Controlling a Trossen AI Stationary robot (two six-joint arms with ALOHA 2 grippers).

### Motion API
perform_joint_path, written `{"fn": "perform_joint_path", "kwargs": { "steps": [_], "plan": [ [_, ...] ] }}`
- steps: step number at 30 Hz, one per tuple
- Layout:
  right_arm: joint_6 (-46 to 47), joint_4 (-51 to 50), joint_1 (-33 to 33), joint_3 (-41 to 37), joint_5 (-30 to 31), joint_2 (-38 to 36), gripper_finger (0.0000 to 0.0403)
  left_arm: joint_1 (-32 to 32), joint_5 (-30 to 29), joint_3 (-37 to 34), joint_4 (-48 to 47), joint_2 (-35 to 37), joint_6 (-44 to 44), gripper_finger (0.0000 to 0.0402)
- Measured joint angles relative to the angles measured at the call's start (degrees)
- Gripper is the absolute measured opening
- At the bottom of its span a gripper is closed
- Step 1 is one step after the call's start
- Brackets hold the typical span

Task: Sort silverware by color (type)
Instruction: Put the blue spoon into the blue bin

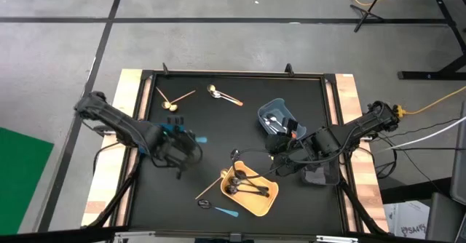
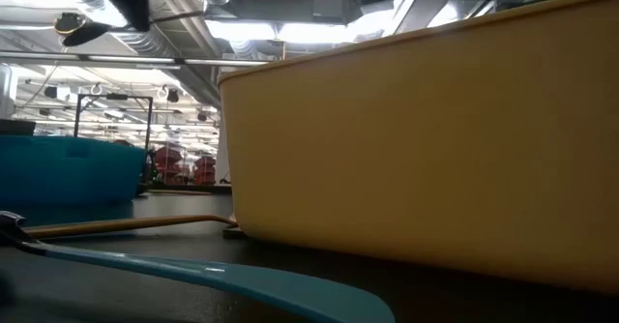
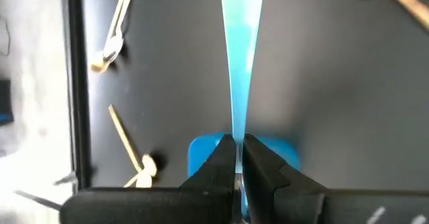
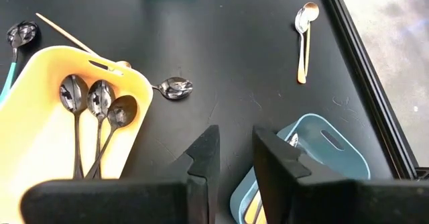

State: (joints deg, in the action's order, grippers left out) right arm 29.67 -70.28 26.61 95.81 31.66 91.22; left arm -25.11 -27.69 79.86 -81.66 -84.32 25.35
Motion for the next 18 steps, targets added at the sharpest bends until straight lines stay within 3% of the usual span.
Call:
{"fn": "perform_joint_path", "kwargs": {
  "steps": [10,18],
  "plan": [
    [0.02,0.73,0.0,0.0,0.0,0.02,0.0078,3.12,-0.12,-25.34,10.73,18.37,5.53,0.0006],
    [0.01,3.21,0.0,0.0,-0.02,0.02,0.0078,4.56,4.73,-41.08,20.82,23.61,7.64,0.0006]
  ]
}}
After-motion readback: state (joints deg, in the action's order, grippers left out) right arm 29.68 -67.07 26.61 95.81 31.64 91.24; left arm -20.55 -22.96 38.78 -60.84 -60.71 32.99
